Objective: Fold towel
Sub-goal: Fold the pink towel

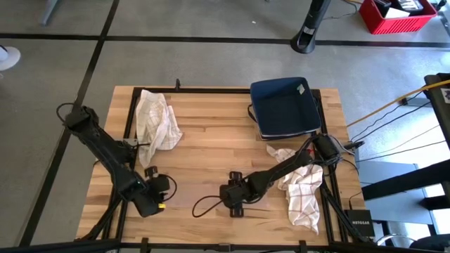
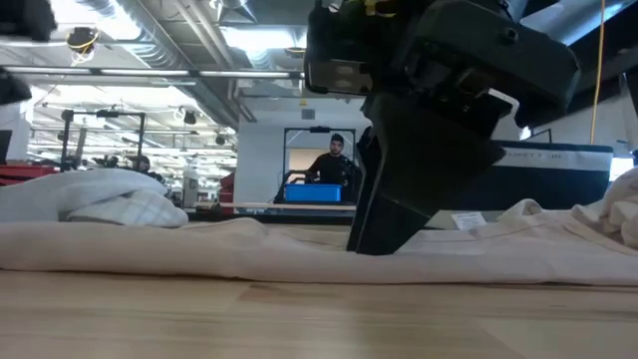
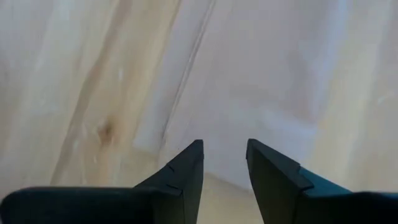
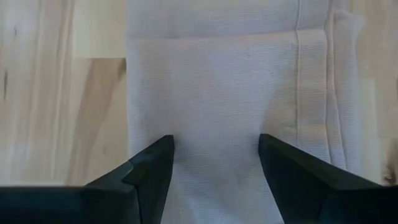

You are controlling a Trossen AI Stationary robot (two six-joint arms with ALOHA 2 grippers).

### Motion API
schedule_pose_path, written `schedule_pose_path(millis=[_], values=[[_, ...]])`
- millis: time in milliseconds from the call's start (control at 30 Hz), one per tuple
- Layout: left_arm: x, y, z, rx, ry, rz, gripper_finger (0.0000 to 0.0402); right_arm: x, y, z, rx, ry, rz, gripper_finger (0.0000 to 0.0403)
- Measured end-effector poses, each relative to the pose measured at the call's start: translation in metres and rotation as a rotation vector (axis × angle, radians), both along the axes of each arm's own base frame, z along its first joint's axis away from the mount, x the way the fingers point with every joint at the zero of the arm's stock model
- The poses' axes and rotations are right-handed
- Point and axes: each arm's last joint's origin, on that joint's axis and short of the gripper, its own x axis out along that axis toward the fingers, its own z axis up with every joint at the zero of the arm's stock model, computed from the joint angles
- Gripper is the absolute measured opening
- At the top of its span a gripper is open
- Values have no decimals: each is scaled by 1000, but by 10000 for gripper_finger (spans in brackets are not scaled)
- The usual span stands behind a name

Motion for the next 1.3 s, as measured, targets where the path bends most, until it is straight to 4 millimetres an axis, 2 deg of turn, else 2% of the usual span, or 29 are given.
schedule_pose_path(millis=[67, 133, 333, 467, 600, 767, 1033, 1300], values=[[-1, 3, 10, -22, -52, 2, 115, 2, 1, 1, 18, -21, -14, 237], [-2, 7, 13, -26, -79, 28, 117, 3, 5, -1, 46, -69, -30, 237], [-8, 33, -16, -70, 39, 190, 159, 2, 5, -7, 49, -150, -106, 237], [-5, 36, -34, -207, 41, 196, 196, 1, 3, -12, 21, -178, -128, 237], [-8, 43, -47, -230, 32, 234, 214, 0, 2, -15, 18, -186, -118, 237], [-7, 43, -45, -256, 17, 228, 217, -2, 2, -18, 20, -200, -113, 237], [-5, 41, -18, -362, -64, 168, 217, -1, 2, -18, 19, -204, -110, 237], [-7, 38, -20, -360, -56, 135, 217, -1, 2, -18, 19, -205, -109, 237]])
